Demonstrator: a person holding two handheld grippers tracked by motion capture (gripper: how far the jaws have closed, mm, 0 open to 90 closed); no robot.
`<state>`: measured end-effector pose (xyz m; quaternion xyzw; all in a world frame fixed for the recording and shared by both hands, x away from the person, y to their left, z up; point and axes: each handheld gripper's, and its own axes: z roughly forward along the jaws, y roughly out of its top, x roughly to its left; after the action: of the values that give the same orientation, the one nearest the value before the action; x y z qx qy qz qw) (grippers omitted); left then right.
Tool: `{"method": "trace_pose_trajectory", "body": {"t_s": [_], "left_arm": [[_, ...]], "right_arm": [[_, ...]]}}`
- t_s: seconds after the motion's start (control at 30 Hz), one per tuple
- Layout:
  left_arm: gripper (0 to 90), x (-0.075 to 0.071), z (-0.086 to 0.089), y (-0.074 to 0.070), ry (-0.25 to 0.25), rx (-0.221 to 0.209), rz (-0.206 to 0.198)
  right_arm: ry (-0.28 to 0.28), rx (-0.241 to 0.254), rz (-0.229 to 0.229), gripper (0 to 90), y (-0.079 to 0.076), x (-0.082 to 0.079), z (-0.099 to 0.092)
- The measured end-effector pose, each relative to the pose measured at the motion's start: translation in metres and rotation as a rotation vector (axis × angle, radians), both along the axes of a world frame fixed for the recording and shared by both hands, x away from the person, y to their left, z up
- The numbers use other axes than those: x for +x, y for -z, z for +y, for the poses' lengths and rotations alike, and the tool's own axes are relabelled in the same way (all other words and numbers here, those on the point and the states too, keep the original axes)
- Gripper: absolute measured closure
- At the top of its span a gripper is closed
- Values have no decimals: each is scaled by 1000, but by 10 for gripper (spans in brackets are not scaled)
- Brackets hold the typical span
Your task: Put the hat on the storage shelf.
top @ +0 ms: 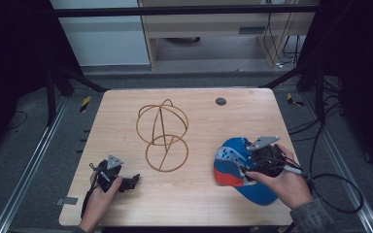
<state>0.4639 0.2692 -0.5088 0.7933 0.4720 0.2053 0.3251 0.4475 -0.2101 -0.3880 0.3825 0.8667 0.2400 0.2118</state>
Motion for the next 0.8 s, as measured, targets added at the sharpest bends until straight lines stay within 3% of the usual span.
{"method": "trace_pose_trajectory", "body": {"t_s": [0.37,0.8], "left_arm": [[0,0,-1,0,11,-1,-2],[0,-1,-2,0,15,-1,-2]], "right_arm": [[5,5,47,392,12,12,-14],[21,23,93,374,22,22,-6]]}}
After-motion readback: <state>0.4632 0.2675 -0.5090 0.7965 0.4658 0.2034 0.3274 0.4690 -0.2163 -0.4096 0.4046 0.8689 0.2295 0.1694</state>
